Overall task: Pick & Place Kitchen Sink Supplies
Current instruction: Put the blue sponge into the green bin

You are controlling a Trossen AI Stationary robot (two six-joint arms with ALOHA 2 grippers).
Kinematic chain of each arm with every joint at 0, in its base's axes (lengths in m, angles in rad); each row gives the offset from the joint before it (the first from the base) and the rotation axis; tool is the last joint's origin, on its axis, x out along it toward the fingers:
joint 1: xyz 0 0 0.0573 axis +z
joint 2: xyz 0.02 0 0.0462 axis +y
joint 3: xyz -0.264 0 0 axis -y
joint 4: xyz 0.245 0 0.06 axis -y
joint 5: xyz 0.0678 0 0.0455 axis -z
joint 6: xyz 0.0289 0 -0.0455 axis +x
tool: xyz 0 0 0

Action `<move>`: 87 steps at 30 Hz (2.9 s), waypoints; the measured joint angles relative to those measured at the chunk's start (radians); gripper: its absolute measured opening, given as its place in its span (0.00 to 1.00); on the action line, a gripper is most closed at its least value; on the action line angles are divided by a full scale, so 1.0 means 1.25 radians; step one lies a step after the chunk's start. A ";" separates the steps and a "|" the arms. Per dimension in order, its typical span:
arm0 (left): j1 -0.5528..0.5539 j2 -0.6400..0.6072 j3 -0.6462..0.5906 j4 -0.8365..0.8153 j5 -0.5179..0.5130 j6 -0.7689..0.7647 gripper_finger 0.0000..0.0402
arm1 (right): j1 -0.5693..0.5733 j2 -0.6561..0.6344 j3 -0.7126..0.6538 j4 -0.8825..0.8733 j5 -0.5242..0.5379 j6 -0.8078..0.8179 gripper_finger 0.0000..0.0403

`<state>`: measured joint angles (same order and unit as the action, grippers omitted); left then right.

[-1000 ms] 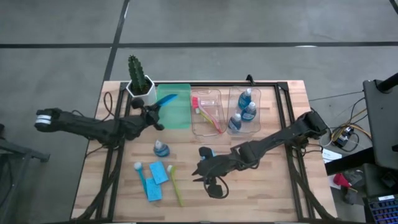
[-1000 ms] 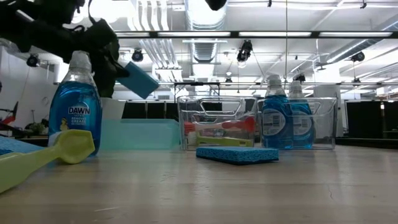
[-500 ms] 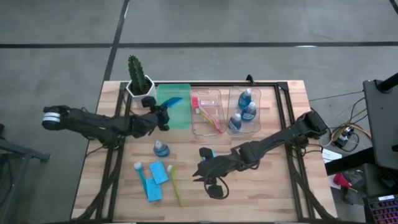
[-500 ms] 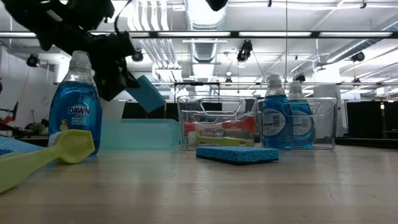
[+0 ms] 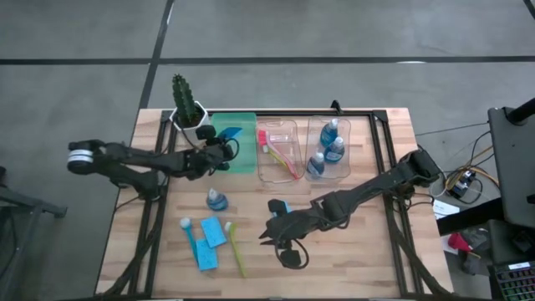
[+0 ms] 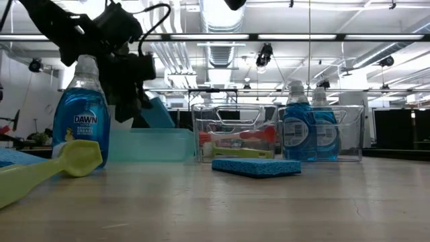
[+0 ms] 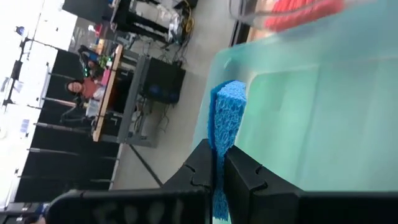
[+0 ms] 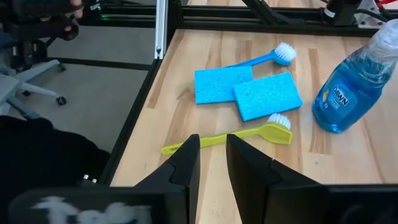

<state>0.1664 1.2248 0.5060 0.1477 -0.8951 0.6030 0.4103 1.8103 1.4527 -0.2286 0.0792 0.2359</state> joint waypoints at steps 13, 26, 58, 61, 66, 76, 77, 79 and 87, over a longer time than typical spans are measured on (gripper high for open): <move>0.041 0.085 0.012 0.001 0.055 0.030 0.05 | 0.000 0.000 0.000 0.001 0.001 -0.003 0.19; 0.043 0.153 0.078 -0.032 0.066 0.016 0.12 | 0.000 0.000 0.000 0.001 0.001 -0.002 0.17; 0.038 0.150 0.110 -0.162 0.155 -0.054 0.41 | 0.008 0.000 0.000 -0.004 0.000 0.020 0.19; 0.038 0.137 0.122 -0.178 0.156 -0.083 0.45 | 0.009 0.000 -0.001 -0.006 0.000 0.021 0.19; 0.038 0.112 0.146 -0.240 0.156 -0.099 0.47 | 0.009 0.000 -0.006 -0.007 0.000 0.021 0.17; 0.018 0.063 0.157 -0.287 0.166 -0.154 0.47 | 0.010 -0.001 -0.031 -0.008 0.000 0.033 0.15; 0.016 0.058 0.157 -0.287 0.171 -0.164 0.47 | 0.010 -0.001 -0.036 -0.007 0.000 0.036 0.15; 0.013 0.045 0.157 -0.287 0.186 -0.184 0.47 | 0.012 -0.001 -0.049 -0.008 -0.001 0.037 0.15; -0.005 -0.032 0.157 -0.295 0.267 -0.277 0.47 | 0.012 -0.001 -0.092 -0.013 0.000 0.040 0.15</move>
<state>0.1604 1.1851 0.7021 -0.2214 -0.5608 0.2568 0.4252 1.8095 1.3380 -0.2443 0.0788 0.2856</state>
